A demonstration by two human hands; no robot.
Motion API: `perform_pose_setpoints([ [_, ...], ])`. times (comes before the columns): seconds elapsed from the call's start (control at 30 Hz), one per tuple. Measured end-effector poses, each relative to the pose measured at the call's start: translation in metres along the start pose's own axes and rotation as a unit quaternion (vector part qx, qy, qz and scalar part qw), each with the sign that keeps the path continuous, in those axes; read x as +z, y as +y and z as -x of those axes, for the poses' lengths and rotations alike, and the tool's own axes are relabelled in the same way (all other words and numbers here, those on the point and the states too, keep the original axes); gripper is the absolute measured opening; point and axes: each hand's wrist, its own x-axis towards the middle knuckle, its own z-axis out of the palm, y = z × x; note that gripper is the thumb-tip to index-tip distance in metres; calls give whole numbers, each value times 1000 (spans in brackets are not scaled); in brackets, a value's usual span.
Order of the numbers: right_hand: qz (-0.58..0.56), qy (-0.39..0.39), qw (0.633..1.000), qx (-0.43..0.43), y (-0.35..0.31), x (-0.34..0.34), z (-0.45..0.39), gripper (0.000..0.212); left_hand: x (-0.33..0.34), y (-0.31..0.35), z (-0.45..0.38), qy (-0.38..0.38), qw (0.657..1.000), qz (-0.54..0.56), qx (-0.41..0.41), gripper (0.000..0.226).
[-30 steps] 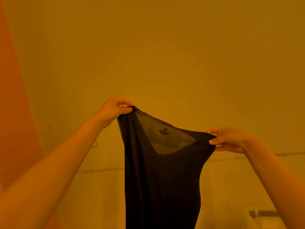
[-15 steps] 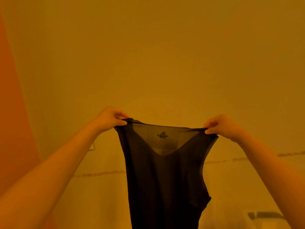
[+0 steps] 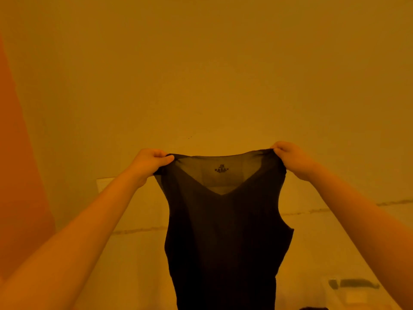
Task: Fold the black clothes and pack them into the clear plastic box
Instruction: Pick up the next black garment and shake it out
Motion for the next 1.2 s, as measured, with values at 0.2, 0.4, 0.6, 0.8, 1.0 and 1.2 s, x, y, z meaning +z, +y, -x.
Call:
perform_pose_setpoints([
  [0.2,11,-58,997,-41,-3,-12,7,17,-8,1,2,-2,999,28,15,11],
  [0.4,63,-15,997,-51,2,-21,4,13,-4,0,11,8,999,-17,26,15],
  [0.6,109,20,991,-77,22,-10,6,14,8,-20,36,29,996,-80,11,12],
  [0.8,103,18,992,-73,18,-16,60,12,-1,-36,81,1,998,-57,16,7],
  [1.0,87,82,990,-68,-14,-28,135,15,-19,-43,126,-34,997,-23,65,14],
  [1.2,71,191,978,-51,-51,-30,206,23,-41,-23,169,-54,988,59,131,20],
])
